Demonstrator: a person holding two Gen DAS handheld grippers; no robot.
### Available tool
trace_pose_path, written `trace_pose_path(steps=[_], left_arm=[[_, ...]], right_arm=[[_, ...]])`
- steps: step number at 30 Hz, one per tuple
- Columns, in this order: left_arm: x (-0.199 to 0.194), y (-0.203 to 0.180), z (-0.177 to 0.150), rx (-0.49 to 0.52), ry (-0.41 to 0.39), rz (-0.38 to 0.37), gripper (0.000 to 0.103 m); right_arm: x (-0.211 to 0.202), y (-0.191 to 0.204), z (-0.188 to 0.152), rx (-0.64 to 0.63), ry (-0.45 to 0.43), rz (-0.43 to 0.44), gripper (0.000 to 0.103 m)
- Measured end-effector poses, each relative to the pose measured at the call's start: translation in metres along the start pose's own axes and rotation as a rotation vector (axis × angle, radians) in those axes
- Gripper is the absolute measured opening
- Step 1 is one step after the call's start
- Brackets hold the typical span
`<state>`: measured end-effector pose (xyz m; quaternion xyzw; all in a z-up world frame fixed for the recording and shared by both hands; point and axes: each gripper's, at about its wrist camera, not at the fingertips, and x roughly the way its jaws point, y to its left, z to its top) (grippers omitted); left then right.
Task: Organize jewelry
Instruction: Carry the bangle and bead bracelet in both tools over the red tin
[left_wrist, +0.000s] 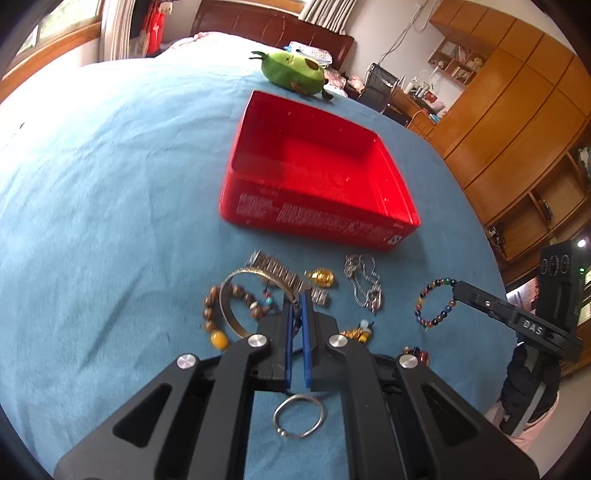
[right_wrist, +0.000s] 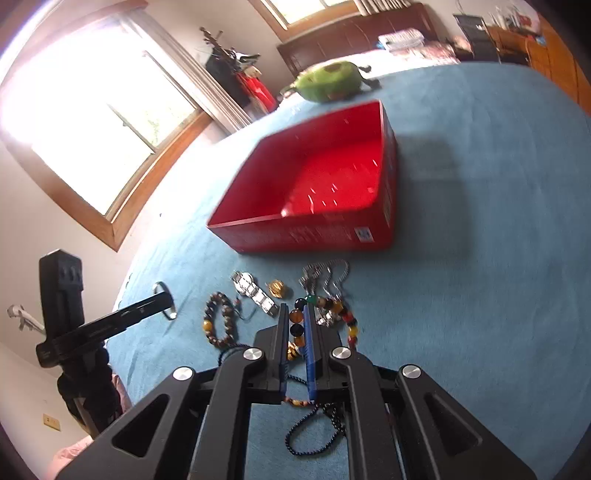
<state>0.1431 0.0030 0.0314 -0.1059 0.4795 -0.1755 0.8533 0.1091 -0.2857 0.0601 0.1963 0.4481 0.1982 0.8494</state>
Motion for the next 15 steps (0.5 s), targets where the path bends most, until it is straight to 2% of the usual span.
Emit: trace_pose_path(steps=[8,15], left_arm=[[0.002,-0.017,0.036,0.027,-0.015,-0.004,0.003],[0.021,-0.031,0.089,0.033,-0.052,-0.017,0.003]], right_arm=[[-0.008,0.018,0.033,-0.036,-0.053,0.013,0.007],[0.006,0.018,0.089,-0.024,-0.135,-0.007,0.007]])
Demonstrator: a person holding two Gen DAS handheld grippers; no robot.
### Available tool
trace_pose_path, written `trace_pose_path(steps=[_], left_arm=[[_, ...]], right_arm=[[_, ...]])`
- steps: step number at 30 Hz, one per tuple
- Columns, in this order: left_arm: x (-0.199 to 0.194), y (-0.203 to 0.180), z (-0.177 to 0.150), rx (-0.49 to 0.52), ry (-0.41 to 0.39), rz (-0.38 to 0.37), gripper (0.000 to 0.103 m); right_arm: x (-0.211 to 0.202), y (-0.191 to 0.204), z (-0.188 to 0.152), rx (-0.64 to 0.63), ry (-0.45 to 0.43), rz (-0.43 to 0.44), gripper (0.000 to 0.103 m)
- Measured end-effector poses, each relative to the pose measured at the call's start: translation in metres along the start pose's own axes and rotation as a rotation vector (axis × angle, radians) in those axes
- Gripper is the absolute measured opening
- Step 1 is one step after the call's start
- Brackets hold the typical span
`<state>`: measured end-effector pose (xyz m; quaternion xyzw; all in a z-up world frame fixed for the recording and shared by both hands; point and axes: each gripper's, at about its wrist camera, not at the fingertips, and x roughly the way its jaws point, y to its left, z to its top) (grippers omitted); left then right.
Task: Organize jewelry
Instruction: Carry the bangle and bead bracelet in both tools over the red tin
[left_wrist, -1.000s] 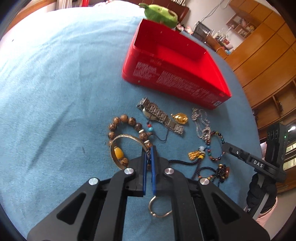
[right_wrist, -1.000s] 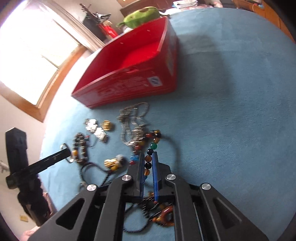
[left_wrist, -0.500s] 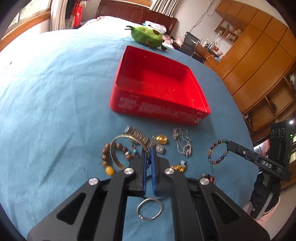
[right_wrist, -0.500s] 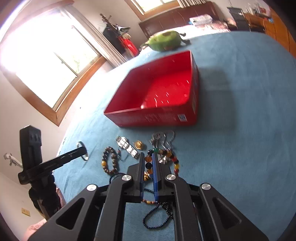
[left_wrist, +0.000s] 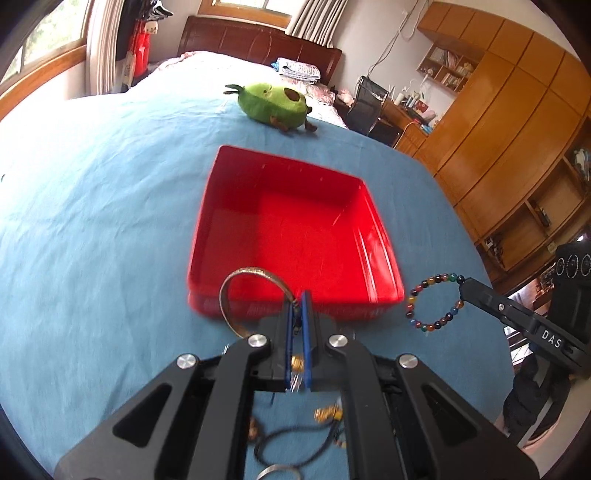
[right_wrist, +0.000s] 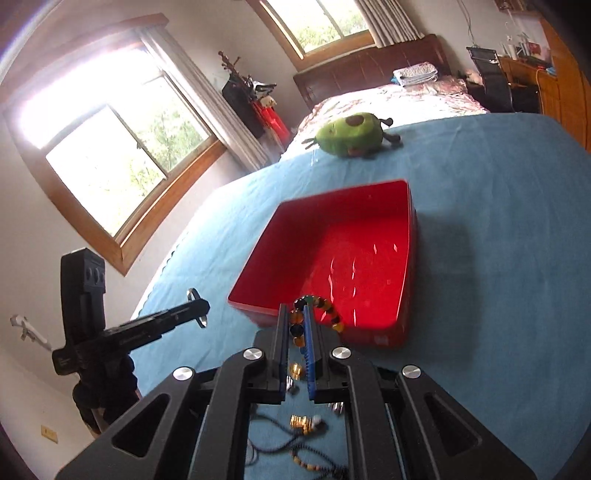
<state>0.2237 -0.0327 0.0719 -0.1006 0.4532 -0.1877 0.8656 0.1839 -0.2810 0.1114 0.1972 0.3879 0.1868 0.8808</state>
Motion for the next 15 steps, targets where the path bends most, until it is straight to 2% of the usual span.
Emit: trace_pose_path(steps=[6,8,10,15], left_arm=[[0.055,0.009,0.035,-0.023,0.032,0.033,0.003],[0.072,0.015,0.04,-0.028,0.048,0.033,0.003],[0.088,0.019,0.043,-0.019,0.066,0.041,0.003],[0.112,0.03,0.047,-0.02,0.08,0.057,0.004]], right_arm=[[0.057,-0.02,0.032,0.045,0.008,-0.038,0.007],[0.079,-0.028,0.034,0.055,0.013,-0.045,0.007],[0.099,-0.034,0.033,0.054,0.063,-0.065,0.007],[0.128,-0.048,0.024,0.057,0.122,-0.117,0.007]])
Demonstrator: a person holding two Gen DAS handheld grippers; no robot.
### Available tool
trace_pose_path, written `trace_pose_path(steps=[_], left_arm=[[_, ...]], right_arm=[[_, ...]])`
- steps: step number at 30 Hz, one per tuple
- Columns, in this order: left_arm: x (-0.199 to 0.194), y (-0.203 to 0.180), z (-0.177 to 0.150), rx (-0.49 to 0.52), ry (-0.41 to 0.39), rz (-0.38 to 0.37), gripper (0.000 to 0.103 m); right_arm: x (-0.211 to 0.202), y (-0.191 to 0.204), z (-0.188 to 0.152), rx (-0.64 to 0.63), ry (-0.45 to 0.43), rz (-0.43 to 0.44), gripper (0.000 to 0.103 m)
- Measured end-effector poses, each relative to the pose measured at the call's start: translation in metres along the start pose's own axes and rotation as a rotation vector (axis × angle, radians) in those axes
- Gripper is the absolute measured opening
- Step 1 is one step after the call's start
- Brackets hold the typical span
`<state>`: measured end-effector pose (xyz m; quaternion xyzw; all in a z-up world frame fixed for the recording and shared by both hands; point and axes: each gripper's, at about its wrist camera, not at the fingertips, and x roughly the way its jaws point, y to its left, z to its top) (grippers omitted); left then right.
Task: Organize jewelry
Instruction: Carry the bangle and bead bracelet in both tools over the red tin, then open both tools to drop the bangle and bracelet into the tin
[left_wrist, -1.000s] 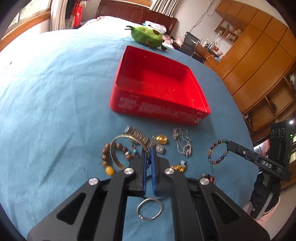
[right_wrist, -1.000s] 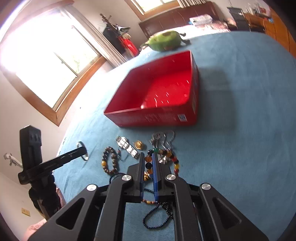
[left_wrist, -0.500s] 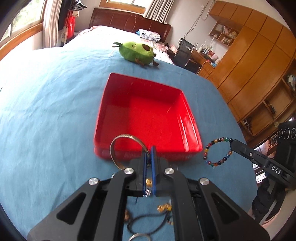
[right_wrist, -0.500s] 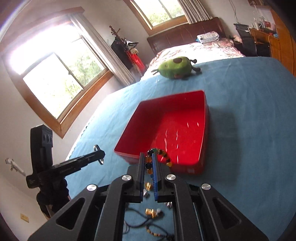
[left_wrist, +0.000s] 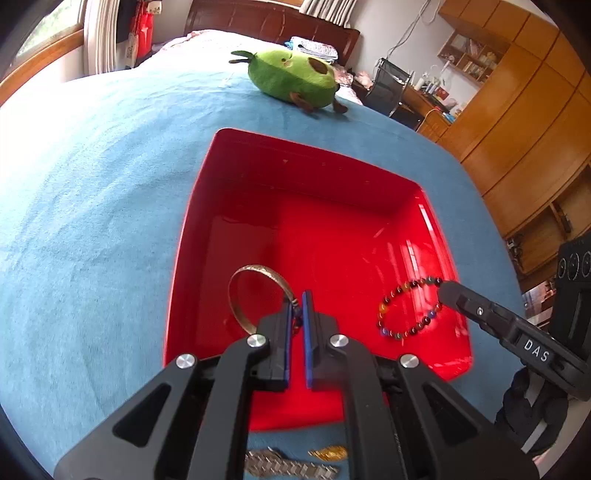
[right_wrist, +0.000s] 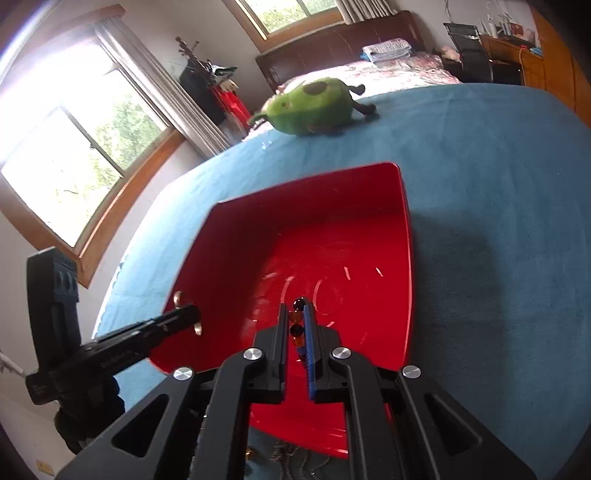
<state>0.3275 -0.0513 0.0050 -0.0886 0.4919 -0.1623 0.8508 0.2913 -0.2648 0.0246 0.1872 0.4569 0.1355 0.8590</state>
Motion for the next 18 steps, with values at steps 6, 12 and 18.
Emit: trace_pose_path(steps=[6,12,18], left_arm=[[0.018,0.013,0.001,-0.02,0.038,0.007,0.016],[-0.012,0.003,-0.003,0.002,-0.055,0.015,0.066],[-0.048,-0.005,-0.005,0.009,-0.112,-0.01,0.069]], right_arm=[[0.006,-0.004,0.002,-0.005,0.016,-0.04,0.014],[-0.021,0.0,0.001,-0.019,-0.046,-0.085,0.028],[-0.055,0.013,-0.001,-0.045,-0.117,-0.097,0.034]])
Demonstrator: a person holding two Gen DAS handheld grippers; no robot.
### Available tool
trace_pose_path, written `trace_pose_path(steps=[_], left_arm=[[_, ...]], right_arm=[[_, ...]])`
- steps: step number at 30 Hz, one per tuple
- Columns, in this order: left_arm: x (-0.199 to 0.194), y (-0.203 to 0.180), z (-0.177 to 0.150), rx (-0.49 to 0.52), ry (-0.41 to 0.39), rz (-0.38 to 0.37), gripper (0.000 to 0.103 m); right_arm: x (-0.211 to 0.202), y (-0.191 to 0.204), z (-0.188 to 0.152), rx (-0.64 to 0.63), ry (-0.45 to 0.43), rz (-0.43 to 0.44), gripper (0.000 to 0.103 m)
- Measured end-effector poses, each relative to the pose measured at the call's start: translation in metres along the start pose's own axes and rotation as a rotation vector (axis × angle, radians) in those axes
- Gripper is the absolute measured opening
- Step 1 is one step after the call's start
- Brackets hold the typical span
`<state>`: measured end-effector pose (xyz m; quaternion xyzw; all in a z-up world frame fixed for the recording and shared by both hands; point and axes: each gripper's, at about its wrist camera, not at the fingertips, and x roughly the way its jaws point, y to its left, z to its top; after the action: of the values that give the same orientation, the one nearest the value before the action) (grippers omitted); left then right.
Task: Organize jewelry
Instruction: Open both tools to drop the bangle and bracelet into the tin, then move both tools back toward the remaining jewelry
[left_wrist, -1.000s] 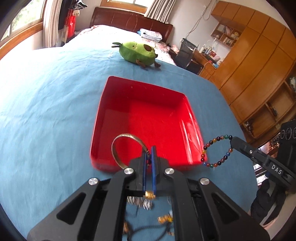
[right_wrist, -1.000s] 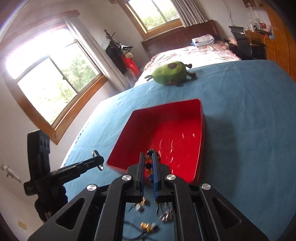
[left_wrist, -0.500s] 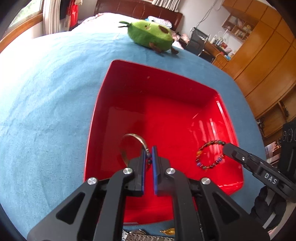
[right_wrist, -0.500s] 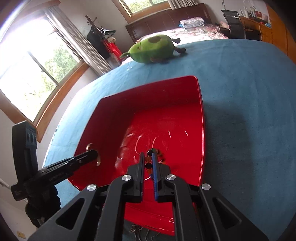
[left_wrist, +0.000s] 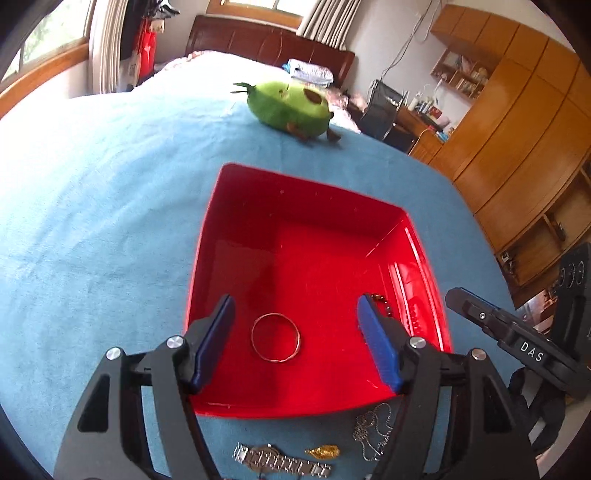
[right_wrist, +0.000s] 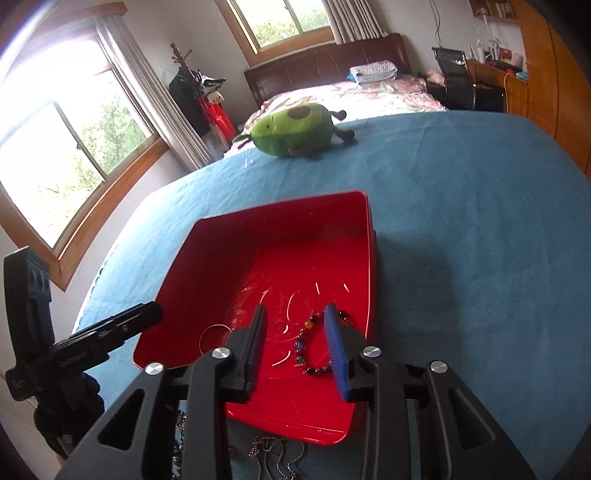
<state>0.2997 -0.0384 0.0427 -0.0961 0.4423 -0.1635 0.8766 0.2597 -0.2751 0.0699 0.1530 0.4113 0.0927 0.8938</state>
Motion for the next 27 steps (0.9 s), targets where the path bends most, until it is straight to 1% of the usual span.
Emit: trace_pose_path(steps=[2,6,12,16,20,22,27], left_arm=[[-0.013,-0.005,-0.002,0.008,-0.022,0.013,0.072],[-0.046,-0.016,-0.006,0.028,-0.064,-0.004,0.073],[-0.083,-0.03,-0.019,0.057,-0.091,0.052,0.074],[-0.097,-0.028,-0.031,0.063,-0.074,0.069,0.074],[-0.103,-0.017,-0.049,0.078,-0.064,0.133,0.074],[-0.104,-0.007,-0.062,0.084,-0.05,0.158,0.075],[-0.087,0.031,-0.103,0.073,0.055,0.214,0.075]], right_arm=[[-0.01,0.005,0.001,-0.012,-0.019,0.003,0.035],[-0.032,0.016,-0.002,-0.043,-0.051,0.023,0.035],[-0.05,0.034,-0.008,-0.095,-0.068,0.065,0.035],[-0.052,0.037,-0.019,-0.098,-0.044,0.074,0.035],[-0.055,0.038,-0.035,-0.112,-0.023,0.059,0.035],[-0.056,0.036,-0.049,-0.119,-0.015,0.051,0.036],[-0.052,0.021,-0.081,-0.086,0.012,0.068,0.037]])
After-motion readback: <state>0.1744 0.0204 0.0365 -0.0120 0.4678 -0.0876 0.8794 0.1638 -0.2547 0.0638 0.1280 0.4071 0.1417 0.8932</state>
